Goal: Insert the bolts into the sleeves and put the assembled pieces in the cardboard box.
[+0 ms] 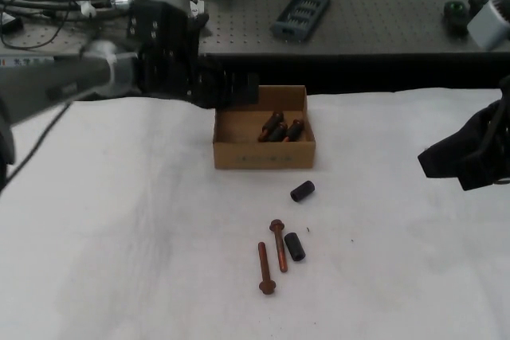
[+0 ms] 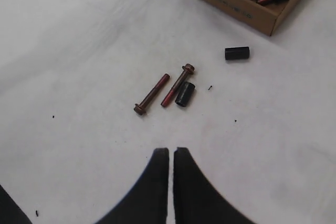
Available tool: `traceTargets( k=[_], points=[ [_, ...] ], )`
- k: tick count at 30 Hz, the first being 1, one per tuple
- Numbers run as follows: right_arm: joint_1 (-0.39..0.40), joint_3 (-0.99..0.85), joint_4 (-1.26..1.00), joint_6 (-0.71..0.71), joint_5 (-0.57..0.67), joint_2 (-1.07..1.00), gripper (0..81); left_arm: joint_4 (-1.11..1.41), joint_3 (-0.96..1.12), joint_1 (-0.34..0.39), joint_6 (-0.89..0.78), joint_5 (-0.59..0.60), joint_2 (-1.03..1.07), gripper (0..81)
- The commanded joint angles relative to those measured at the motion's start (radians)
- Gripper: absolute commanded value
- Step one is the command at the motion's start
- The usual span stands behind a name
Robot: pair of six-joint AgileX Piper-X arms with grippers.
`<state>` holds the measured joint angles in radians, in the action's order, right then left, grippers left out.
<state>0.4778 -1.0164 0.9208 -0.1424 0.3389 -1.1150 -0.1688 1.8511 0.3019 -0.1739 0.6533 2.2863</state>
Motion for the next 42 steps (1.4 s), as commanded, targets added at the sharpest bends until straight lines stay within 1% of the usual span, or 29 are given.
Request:
traceTargets(
  k=[1,7,8,10,12,15,19,23,28,30,32,34,36,37,42],
  points=[
    [-0.006,-0.014,0.014,-0.008,0.004,0.01,2.9,-0.173,0.011,-0.005,0.102,0.014,-0.069,0.7],
    [-0.006,-0.014,0.015,-0.008,0.004,0.01,2.9,-0.498,0.008,-0.018,0.286,0.009,-0.176,0.7],
    [-0.006,-0.014,0.015,0.004,0.004,0.01,2.9,-0.541,0.008,-0.02,0.317,0.003,-0.191,0.7],
    [-0.006,-0.014,0.015,0.073,0.004,0.01,2.9,-0.623,0.008,-0.022,0.371,0.002,-0.223,0.7],
    [-0.006,-0.014,0.019,0.134,0.004,0.01,2.9,-0.68,0.008,-0.024,0.402,-0.002,-0.251,0.7],
    [0.007,-0.014,0.037,0.179,-0.001,0.01,2.9,-0.73,0.008,-0.025,0.42,-0.013,-0.285,0.7],
    [0.053,-0.014,0.071,0.21,-0.017,-0.009,2.9,-0.762,-0.004,-0.026,0.422,-0.014,-0.326,0.7],
    [0.123,-0.014,0.08,0.217,-0.046,-0.049,2.8,-0.749,-0.115,-0.027,0.425,-0.014,-0.407,0.7],
    [0.19,-0.014,0.077,0.217,-0.102,-0.133,2.6,-0.71,-0.38,-0.038,0.467,-0.021,-0.562,0.7],
    [0.199,-0.014,0.077,0.217,-0.105,-0.17,0.1,-0.667,-0.5,-0.051,0.464,-0.021,-0.643,0.7],
    [0.2,-0.014,0.077,0.217,-0.105,-0.208,6.6,-0.616,-0.63,-0.068,0.457,-0.021,-0.723,0.7],
    [0.2,-0.014,0.068,0.217,-0.105,-0.252,16.5,-0.587,-0.737,-0.093,0.446,-0.021,-0.814,0.7],
    [0.2,-0.014,0.049,0.217,-0.123,-0.298,23.0,-0.567,-0.849,-0.128,0.43,-0.021,-0.908,0.7],
    [0.2,-0.02,0.042,0.217,-0.137,-0.316,24.2,-0.563,-0.883,-0.146,0.424,-0.021,-0.945,0.7],
    [0.2,-0.078,0.033,0.217,-0.15,-0.453,24.0,-0.562,-1.023,-0.219,0.413,-0.018,-1.16,0.7]
  ],
)
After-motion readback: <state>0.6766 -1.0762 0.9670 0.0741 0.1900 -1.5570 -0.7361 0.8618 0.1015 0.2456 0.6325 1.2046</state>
